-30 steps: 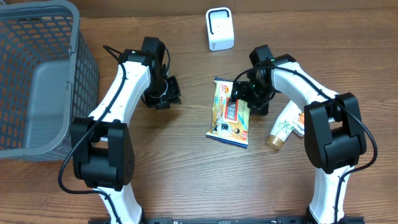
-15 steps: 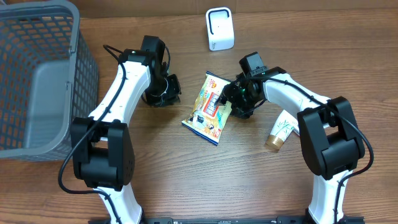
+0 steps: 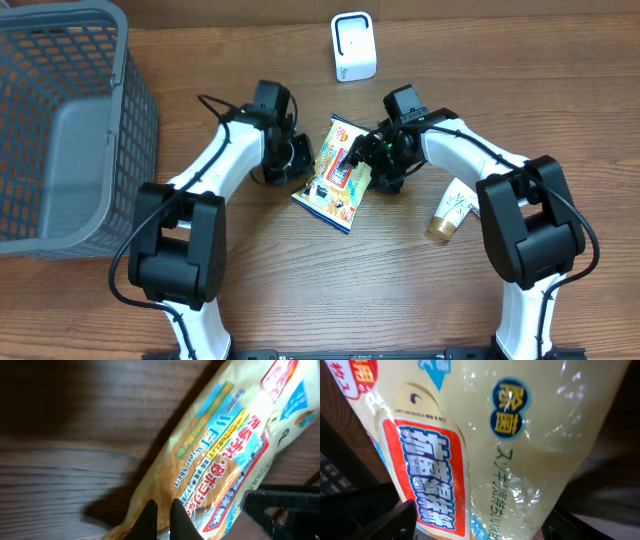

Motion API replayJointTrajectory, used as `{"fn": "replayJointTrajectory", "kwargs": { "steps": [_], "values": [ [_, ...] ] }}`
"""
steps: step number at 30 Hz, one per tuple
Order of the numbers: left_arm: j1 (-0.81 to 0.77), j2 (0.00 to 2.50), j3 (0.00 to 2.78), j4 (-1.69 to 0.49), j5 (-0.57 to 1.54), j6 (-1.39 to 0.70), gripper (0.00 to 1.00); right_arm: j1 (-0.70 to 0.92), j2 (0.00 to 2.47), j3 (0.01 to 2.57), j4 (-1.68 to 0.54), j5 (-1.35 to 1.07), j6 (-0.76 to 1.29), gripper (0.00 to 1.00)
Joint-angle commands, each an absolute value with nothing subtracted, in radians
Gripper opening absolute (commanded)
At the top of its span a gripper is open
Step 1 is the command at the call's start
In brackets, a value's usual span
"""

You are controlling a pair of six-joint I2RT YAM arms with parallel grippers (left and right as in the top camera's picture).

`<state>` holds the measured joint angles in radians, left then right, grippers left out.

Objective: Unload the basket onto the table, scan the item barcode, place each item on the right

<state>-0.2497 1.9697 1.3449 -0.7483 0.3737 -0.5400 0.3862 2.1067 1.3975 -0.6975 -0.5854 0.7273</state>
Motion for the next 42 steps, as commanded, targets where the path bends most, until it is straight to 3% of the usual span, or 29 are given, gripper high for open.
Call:
{"fn": "replayJointTrajectory", "kwargs": {
  "steps": [1,10,12,13,15,24,25,28,30,38,42],
  "values": [
    [-0.264,1.975,1.298,-0.707,0.412,-0.634,0.04,0.431,2.206,1.310,-0.709,-0.511,0.801,0.80],
    [-0.287,1.975,1.270,-0.746,0.304,-0.735,0.04,0.455,2.213,1.256,-0.579,-0.545,0.842,0.80],
    [-0.292,1.975,1.270,-0.754,0.304,-0.742,0.04,0.455,2.213,1.256,-0.562,-0.545,0.842,0.75],
    [-0.295,1.975,1.270,-0.755,0.304,-0.743,0.04,0.455,2.213,1.256,-0.550,-0.545,0.843,0.66],
    [-0.299,1.975,1.270,-0.759,0.304,-0.751,0.04,0.455,2.213,1.256,-0.543,-0.550,0.855,0.58],
    [-0.319,1.975,1.270,-0.771,0.304,-0.794,0.04,0.527,2.222,1.256,-0.492,-0.544,0.903,0.61],
    [-0.320,1.975,1.270,-0.772,0.305,-0.794,0.04,0.535,2.222,1.256,-0.473,-0.544,0.903,0.58],
    [-0.320,1.975,1.271,-0.788,0.307,-0.792,0.04,0.540,2.222,1.256,-0.453,-0.545,0.903,0.33],
    [-0.310,1.974,1.273,-0.791,0.307,-0.760,0.04,0.525,2.220,1.262,-0.476,-0.546,0.902,0.04],
    [-0.222,1.974,1.364,-0.873,0.305,-0.683,0.04,0.424,2.187,1.354,-0.641,-0.539,0.762,0.04],
    [-0.175,1.974,1.452,-0.937,0.303,-0.630,0.04,0.362,2.177,1.524,-0.785,-0.532,0.667,0.04]
  ]
}}
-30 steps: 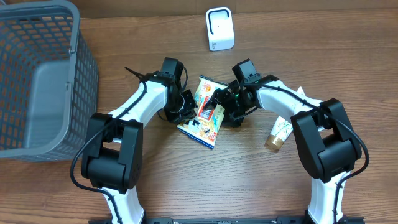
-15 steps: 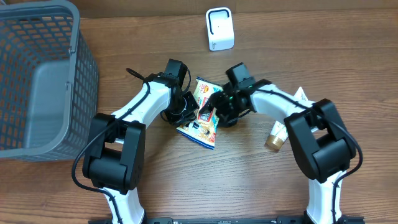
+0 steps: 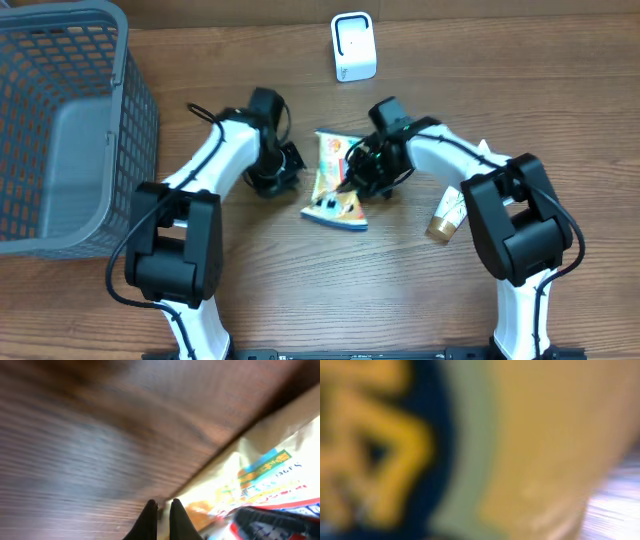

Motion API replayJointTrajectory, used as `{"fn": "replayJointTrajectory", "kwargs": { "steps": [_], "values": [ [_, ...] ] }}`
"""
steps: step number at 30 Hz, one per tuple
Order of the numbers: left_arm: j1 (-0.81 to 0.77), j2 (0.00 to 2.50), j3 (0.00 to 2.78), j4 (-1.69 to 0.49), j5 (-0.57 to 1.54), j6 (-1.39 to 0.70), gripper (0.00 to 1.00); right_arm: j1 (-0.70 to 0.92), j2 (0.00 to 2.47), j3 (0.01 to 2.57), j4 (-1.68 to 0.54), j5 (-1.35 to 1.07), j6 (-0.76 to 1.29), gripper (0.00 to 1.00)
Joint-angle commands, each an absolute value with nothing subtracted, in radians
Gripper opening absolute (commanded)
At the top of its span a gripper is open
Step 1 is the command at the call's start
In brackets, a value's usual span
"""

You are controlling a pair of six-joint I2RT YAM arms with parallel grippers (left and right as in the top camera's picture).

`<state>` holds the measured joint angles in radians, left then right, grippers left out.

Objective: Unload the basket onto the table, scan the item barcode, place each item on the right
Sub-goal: 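Lift the wipes pack up to the scanner with the right gripper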

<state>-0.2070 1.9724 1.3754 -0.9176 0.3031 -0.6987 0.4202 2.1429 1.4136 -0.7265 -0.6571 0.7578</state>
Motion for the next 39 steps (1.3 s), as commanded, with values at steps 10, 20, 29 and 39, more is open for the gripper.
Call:
{"fn": "replayJointTrajectory", "kwargs": {
  "steps": [10,20,29,39],
  "values": [
    [-0.150,1.974,1.459,-0.957,0.303,-0.627,0.52,0.244,2.177,1.901,-0.756,-0.533,0.696,0.04],
    [-0.151,1.974,1.459,-0.964,0.303,-0.628,1.00,0.241,2.223,1.914,-0.414,-0.536,0.921,0.04],
    [-0.151,1.974,1.459,-0.964,0.303,-0.628,1.00,0.242,2.314,1.914,-0.231,-0.591,1.031,0.04],
    [-0.151,1.974,1.459,-0.964,0.303,-0.628,1.00,0.243,2.325,1.914,-0.189,-0.587,1.032,0.04]
  ]
}}
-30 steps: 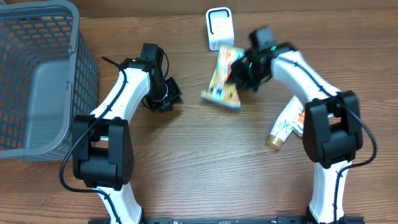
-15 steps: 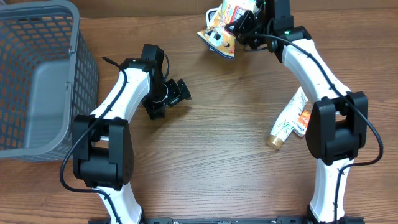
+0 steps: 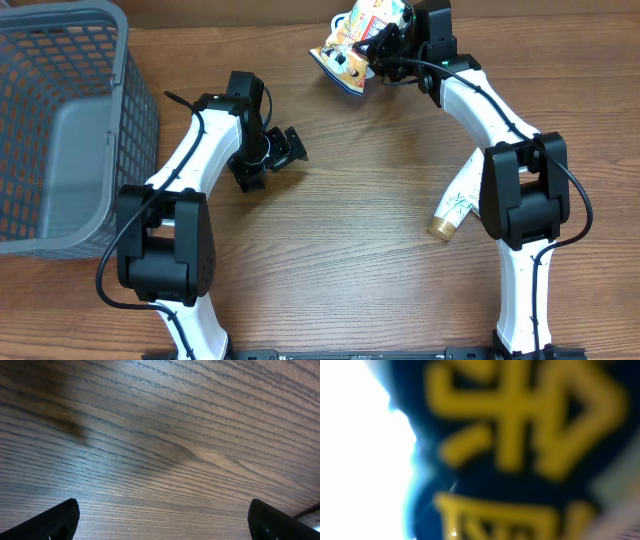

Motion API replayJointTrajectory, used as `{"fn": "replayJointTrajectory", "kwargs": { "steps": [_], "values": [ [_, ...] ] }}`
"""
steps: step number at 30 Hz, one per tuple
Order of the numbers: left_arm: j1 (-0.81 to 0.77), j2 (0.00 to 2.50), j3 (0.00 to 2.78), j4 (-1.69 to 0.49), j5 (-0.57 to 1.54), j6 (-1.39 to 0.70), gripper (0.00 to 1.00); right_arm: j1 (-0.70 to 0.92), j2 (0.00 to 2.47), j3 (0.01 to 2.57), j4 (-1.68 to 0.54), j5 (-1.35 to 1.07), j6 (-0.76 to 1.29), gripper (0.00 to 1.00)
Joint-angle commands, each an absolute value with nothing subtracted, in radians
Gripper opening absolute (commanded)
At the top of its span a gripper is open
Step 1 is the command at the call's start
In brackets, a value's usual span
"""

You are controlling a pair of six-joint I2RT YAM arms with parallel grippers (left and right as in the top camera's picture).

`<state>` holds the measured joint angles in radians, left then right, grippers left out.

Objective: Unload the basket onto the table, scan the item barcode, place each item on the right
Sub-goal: 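Lift the wipes pack up to the scanner with the right gripper, then carry the wipes pack right to the table's right edge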

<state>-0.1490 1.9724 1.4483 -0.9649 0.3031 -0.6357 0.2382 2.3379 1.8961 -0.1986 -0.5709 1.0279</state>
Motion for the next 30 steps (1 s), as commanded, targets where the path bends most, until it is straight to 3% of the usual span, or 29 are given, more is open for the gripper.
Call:
{"fn": "replayJointTrajectory", "kwargs": {
  "steps": [1,5,14,22,27,30],
  "values": [
    [-0.151,1.974,1.459,-0.964,0.303,-0.628,1.00,0.242,2.325,1.914,-0.192,-0.591,1.032,0.04],
    [-0.151,1.974,1.459,-0.964,0.303,-0.628,1.00,0.220,2.325,1.935,-0.213,-0.632,1.021,0.04],
    [-0.151,1.974,1.459,-0.964,0.303,-0.628,1.00,0.044,2.223,2.115,-0.633,-0.560,0.868,0.04],
    [-0.151,1.974,1.459,-0.964,0.303,-0.628,1.00,-0.295,2.098,2.130,-1.000,-0.364,0.828,0.04],
    [-0.151,1.974,1.459,-0.964,0.303,-0.628,1.00,-0.509,2.104,2.099,-1.073,-0.341,0.597,0.04],
    [-0.151,1.974,1.459,-0.964,0.303,-0.628,1.00,-0.599,2.104,2.068,-1.087,-0.273,0.574,0.04]
  ]
}}
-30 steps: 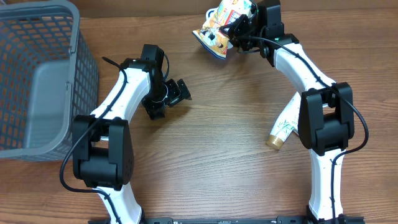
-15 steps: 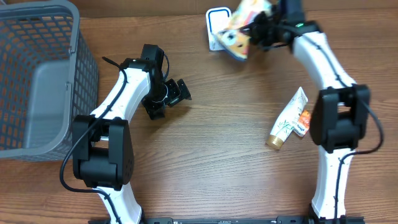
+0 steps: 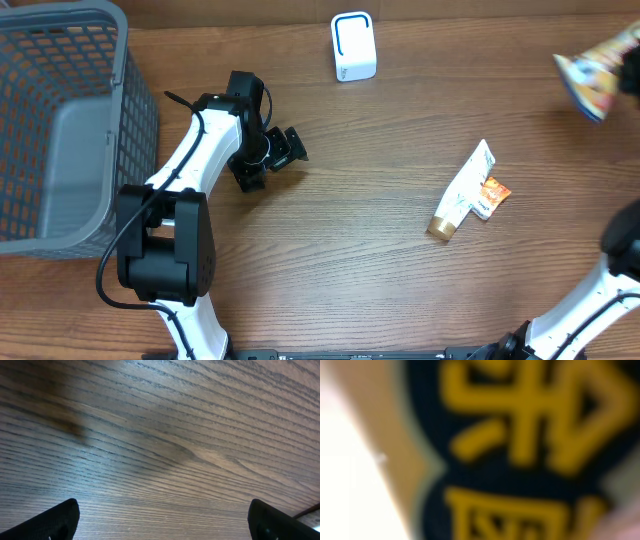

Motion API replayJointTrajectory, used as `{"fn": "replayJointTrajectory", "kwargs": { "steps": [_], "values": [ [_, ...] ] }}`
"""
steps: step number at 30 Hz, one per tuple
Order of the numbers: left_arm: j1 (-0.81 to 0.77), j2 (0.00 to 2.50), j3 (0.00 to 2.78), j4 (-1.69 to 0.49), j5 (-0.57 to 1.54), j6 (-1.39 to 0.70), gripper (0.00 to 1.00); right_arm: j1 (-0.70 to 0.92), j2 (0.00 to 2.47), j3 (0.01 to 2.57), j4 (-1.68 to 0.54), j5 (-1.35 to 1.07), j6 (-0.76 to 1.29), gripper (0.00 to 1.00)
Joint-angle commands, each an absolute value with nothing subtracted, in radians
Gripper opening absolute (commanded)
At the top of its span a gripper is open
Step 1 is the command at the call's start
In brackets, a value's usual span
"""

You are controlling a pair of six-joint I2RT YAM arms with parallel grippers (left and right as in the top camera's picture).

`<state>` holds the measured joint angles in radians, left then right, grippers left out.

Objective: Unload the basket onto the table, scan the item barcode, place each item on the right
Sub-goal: 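Carry the wipes pack right to the table's right edge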

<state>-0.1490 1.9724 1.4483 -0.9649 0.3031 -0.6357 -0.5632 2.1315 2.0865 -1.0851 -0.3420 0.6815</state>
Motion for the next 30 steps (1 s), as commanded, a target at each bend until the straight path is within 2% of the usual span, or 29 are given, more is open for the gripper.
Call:
{"fn": "replayJointTrajectory", "kwargs": {
  "steps": [1,7,12,18,20,21,27,30],
  "values": [
    [-0.151,1.974,1.459,-0.964,0.303,-0.628,1.00,-0.628,2.104,2.054,-1.077,-0.251,0.569,0.04],
    [-0.151,1.974,1.459,-0.964,0.303,-0.628,1.00,-0.722,2.106,1.953,-0.921,-0.265,0.446,0.04],
    [-0.151,1.974,1.459,-0.964,0.303,-0.628,1.00,-0.723,2.115,1.867,-0.739,-0.277,0.440,0.13],
    [-0.151,1.974,1.459,-0.964,0.303,-0.628,1.00,-0.725,2.191,1.863,-0.661,-0.262,0.441,0.26],
    [-0.151,1.974,1.459,-0.964,0.303,-0.628,1.00,-0.736,2.221,1.863,-0.666,-0.251,0.440,0.43],
    [-0.151,1.974,1.459,-0.964,0.303,-0.628,1.00,-0.740,2.224,1.863,-0.676,-0.235,0.441,0.46],
    [-0.151,1.974,1.459,-0.964,0.303,-0.628,1.00,-0.798,2.215,1.930,-0.785,-0.195,0.444,0.44],
    [-0.151,1.974,1.459,-0.964,0.303,-0.628,1.00,-0.821,2.205,1.990,-0.848,-0.294,0.426,0.35]
  ]
}}
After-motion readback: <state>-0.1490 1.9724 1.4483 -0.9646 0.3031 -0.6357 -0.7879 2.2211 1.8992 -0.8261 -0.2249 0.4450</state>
